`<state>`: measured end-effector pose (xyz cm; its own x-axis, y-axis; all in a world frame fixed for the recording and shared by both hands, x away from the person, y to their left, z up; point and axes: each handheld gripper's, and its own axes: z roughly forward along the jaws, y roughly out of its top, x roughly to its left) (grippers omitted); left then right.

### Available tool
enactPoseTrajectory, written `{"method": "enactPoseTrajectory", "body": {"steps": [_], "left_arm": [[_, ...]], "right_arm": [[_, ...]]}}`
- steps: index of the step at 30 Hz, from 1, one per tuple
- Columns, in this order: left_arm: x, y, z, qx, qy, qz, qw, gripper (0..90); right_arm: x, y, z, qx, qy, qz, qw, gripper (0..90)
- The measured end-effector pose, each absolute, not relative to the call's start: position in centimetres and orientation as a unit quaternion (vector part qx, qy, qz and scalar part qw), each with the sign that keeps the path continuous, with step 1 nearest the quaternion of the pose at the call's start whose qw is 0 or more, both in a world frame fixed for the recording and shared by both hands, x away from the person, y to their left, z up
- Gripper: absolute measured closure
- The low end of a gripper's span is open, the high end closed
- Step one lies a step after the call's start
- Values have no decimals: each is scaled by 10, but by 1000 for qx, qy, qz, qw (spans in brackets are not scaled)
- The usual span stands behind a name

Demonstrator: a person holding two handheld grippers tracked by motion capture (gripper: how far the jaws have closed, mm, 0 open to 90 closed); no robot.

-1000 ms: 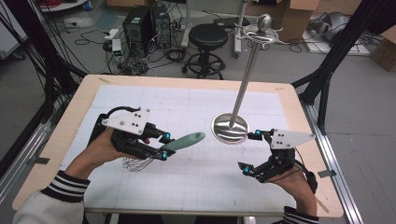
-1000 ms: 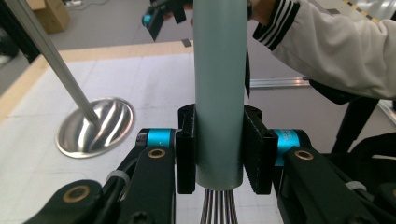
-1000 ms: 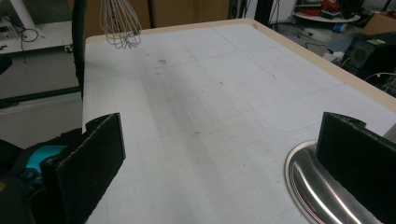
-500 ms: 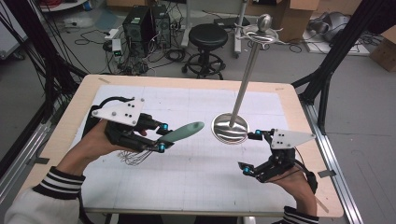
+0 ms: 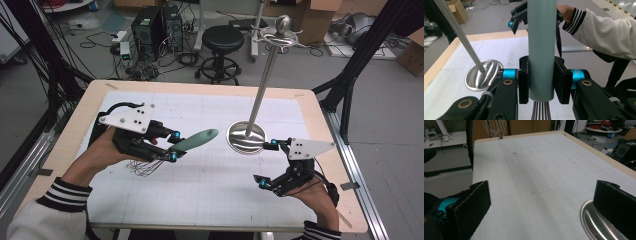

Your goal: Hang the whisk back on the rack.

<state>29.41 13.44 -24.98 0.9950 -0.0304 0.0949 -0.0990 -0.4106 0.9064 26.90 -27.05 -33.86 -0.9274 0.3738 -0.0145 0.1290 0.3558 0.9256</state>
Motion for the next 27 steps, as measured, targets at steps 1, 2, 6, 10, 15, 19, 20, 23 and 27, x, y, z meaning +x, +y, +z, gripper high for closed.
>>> {"method": "enactPoseTrajectory", "body": {"steps": [1, 2, 6, 10, 15, 19, 20, 23, 27], "left_arm": [[294, 135, -250, 839, -38, 31, 542, 693], [295, 135, -250, 839, -38, 32, 541, 693], [297, 136, -251, 841, -35, 33, 540, 693], [298, 136, -251, 839, -33, 32, 541, 693], [298, 135, -252, 841, -34, 30, 540, 693], [298, 134, -253, 841, -35, 29, 540, 693], [298, 133, -253, 841, -36, 29, 539, 693], [298, 133, -253, 841, -37, 29, 538, 693], [299, 133, -254, 840, -35, 28, 541, 693]], "right_arm": [[269, -270, -338, 150, 816, 547, 111, 6], [269, -270, -337, 150, 816, 548, 109, 6], [269, -268, -334, 143, 816, 550, 106, 6], [268, -263, -323, 129, 818, 551, 105, 6], [268, -252, -308, 106, 824, 547, 101, 6], [271, -247, -301, 98, 824, 550, 96, 6], [271, -245, -299, 94, 824, 551, 92, 6], [273, -242, -295, 84, 826, 549, 92, 6], [274, -238, -288, 76, 828, 549, 81, 6]]}}
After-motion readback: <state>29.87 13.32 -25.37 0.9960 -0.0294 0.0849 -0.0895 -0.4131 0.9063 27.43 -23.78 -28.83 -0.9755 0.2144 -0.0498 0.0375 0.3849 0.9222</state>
